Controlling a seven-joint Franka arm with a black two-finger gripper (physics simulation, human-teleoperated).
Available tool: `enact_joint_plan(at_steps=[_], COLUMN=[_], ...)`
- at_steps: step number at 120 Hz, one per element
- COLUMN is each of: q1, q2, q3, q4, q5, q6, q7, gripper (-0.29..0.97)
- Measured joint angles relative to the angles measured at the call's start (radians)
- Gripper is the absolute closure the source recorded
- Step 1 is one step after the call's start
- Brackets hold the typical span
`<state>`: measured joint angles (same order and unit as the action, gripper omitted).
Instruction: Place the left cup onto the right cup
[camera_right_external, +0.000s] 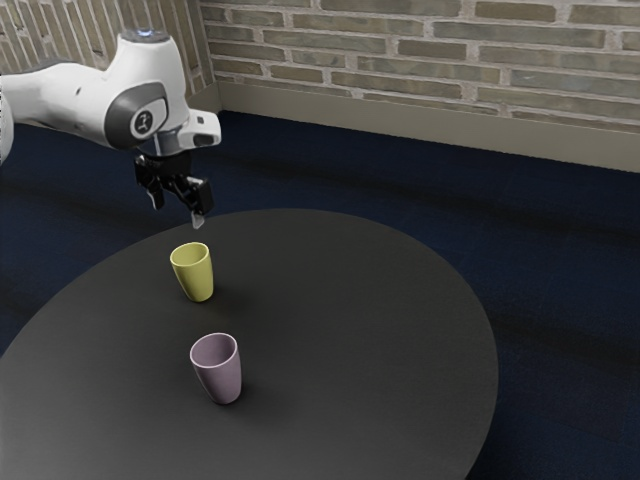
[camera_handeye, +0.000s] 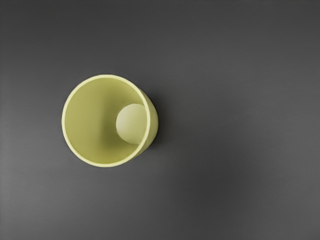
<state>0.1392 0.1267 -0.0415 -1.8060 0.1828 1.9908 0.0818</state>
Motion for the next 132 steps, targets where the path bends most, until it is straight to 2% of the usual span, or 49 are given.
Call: enact_joint_plan(at_steps=[132], q1=[0.000], q2=[0.098], q3=[0.001], q4=[-0.023], q5=[-0.034], q6=[0.104], q7=[0.034], gripper=[0.00])
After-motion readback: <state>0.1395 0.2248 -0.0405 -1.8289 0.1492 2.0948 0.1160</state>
